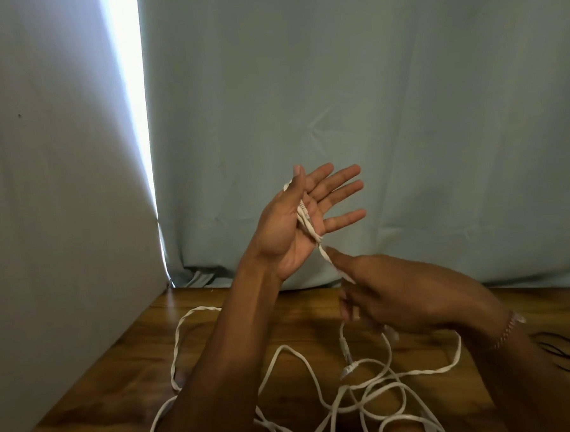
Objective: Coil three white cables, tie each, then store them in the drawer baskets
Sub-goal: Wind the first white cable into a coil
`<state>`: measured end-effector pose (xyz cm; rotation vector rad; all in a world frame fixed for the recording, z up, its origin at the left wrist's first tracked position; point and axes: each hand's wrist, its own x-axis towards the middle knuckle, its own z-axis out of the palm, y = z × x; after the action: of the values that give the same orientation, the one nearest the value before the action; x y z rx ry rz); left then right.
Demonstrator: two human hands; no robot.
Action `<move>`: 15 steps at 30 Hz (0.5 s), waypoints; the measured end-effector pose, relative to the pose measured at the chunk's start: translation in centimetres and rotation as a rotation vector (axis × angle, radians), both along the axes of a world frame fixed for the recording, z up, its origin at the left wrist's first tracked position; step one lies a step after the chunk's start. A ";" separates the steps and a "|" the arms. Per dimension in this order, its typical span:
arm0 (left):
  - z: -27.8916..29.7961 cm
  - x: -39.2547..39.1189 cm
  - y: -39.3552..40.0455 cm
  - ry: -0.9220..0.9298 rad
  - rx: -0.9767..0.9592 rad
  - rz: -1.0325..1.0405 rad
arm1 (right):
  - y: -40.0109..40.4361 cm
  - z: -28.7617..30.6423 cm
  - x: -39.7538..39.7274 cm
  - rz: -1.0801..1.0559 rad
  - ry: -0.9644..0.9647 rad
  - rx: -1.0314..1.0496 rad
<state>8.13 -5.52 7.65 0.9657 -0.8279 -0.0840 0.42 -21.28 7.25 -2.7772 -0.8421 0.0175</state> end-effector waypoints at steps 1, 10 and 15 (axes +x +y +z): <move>-0.1 0.2 0.1 0.011 0.008 0.024 | -0.1 0.2 -0.4 -0.004 -0.085 -0.039; -0.4 0.3 -0.5 -0.033 0.146 0.145 | -0.3 0.9 -1.2 0.058 -0.478 0.126; -0.6 0.0 -0.9 -0.061 0.240 0.184 | -0.6 0.9 0.6 0.124 -0.761 0.416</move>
<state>8.12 -6.42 7.01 1.2718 -0.7926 0.0048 1.01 -21.91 8.11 -2.3037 -1.0194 -1.1096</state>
